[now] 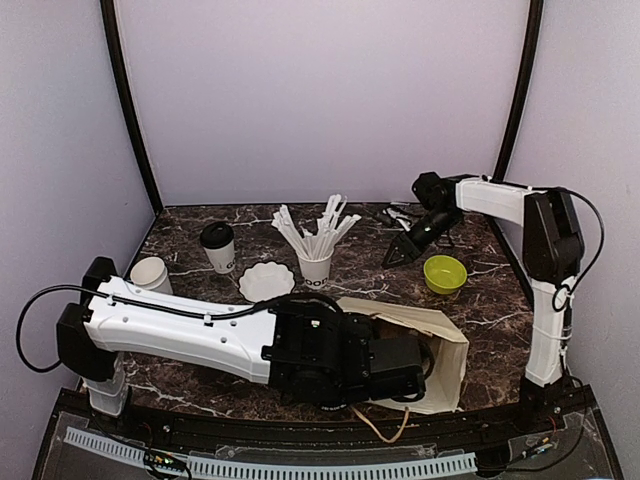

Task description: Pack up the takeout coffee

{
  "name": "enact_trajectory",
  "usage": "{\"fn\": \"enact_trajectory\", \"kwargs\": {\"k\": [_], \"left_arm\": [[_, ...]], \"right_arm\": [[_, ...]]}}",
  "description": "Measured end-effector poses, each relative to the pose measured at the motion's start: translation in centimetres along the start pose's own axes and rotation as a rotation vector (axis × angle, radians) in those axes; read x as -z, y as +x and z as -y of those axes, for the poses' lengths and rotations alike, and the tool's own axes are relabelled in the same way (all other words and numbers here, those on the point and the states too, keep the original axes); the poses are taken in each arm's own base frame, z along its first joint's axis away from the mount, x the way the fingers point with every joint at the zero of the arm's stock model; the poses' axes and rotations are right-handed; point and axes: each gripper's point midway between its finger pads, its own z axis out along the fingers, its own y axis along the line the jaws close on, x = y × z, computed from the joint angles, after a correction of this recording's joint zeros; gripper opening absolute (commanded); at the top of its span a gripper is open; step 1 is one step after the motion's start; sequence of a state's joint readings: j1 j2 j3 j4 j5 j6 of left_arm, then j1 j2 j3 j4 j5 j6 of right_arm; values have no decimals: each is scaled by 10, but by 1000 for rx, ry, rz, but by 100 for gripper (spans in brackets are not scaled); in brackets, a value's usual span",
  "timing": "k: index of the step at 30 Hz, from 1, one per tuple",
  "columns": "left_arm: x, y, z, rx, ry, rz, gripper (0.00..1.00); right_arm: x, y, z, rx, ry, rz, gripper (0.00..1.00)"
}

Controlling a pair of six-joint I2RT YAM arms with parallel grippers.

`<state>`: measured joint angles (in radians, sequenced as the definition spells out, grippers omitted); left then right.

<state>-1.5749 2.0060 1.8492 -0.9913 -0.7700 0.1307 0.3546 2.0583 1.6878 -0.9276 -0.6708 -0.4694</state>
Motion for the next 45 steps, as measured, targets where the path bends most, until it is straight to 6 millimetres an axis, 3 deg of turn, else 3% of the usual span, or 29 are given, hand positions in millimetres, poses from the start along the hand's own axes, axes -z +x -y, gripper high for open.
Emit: {"fn": "enact_trajectory", "kwargs": {"k": [6,12,30,45], "left_arm": [[5,-1,-8,15,-25,40,49],[2,-3,-5,12,-24,63,49],[-20,2,-2,27,-16,59,49],[-35,4,-5,45,-10,74,49]], "right_arm": [[-42,14,-11,-7,-47,-88,34],[-60,34,-24,-33,-89,-145,33],[-76,53,-48,-74,-241,-180,33],[-75,54,-62,-78,-314,-176,32]]}}
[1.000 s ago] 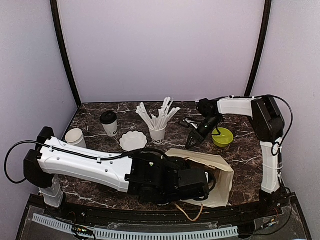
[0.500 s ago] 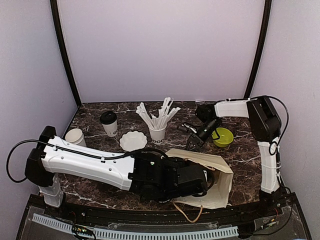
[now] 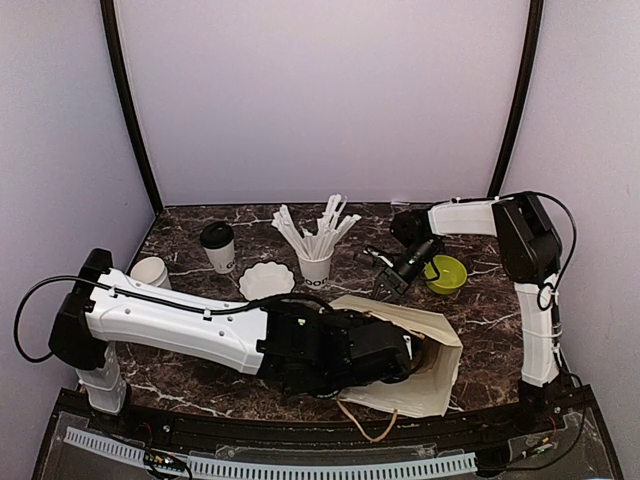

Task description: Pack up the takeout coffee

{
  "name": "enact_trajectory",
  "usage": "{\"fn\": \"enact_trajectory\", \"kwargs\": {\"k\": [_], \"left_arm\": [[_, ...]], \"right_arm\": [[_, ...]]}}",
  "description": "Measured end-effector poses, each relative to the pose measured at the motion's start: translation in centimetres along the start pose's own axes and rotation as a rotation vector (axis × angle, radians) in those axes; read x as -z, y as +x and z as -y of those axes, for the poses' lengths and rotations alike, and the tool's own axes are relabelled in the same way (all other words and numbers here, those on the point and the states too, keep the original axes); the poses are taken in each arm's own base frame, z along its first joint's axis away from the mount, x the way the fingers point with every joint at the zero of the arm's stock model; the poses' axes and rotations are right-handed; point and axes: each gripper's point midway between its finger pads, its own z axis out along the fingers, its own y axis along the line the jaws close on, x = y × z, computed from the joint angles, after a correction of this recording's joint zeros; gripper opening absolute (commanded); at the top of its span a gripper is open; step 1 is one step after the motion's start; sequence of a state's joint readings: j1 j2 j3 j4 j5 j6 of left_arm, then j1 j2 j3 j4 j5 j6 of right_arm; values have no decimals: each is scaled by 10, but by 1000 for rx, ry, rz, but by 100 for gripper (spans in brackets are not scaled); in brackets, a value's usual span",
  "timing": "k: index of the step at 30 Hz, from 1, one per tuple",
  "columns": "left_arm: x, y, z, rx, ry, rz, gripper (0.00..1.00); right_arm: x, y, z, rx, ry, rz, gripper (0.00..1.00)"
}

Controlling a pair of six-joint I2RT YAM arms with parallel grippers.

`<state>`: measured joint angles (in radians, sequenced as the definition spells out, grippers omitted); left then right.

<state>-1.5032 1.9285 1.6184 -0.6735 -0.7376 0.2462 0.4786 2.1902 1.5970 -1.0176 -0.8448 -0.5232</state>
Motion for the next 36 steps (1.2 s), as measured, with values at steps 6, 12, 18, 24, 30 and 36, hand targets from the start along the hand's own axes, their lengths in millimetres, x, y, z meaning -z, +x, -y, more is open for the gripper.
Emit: {"fn": "enact_trajectory", "kwargs": {"k": [6,12,18,24,30,36], "left_arm": [[-1,-4,0,-3,8,15,49],[-2,-6,2,-6,26,27,49],[-4,-6,1,-6,37,29,48],[-9,-4,0,5,49,24,48],[-13,0,1,7,55,17,48],[-14,-1,4,9,79,23,48]], "right_arm": [[-1,0,-1,1,-10,1,32],[-3,2,-1,4,-17,-3,32],[-4,2,-2,8,-23,-6,31],[-7,6,-6,17,-40,-24,31],[-10,10,-13,33,-71,-42,31],[-7,7,-20,58,-95,-40,31]]}}
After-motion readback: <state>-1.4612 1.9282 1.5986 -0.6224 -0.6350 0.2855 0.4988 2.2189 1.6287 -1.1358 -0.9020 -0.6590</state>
